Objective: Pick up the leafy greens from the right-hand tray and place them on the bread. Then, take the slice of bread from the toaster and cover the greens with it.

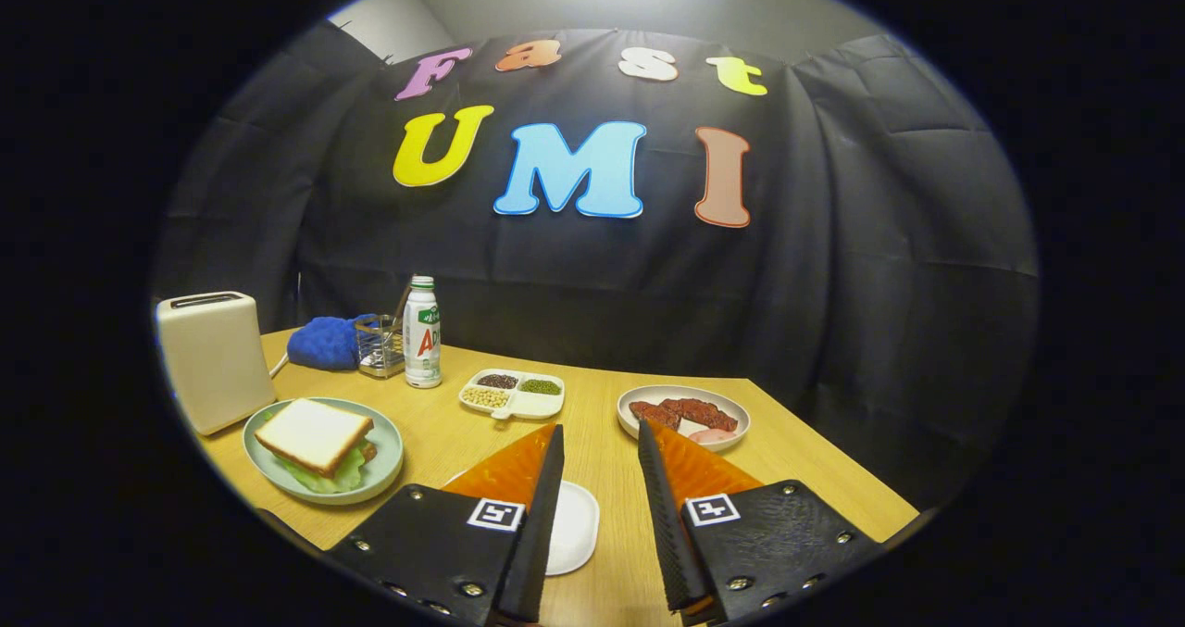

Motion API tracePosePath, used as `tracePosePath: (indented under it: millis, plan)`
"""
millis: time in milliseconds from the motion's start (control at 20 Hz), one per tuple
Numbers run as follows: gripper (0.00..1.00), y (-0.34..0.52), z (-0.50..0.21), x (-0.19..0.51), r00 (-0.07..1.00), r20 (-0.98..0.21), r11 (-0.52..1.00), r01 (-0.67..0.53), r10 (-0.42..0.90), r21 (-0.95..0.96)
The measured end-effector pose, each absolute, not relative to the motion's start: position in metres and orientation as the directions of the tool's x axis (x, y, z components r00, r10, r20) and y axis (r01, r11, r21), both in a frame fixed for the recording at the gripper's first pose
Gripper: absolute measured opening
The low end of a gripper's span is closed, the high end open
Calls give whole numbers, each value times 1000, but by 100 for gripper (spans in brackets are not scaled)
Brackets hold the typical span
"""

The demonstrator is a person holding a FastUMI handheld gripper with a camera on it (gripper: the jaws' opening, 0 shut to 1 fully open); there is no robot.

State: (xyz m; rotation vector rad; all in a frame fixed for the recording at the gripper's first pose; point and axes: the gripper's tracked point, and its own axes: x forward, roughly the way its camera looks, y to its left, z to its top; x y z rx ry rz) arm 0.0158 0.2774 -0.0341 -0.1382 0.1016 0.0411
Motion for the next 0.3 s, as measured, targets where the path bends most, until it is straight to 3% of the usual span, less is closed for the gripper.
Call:
tracePosePath:
  millis: [300]
  plan:
    - [49, 221, -21, 5, 993, -104, 996, -62, 55, -67]
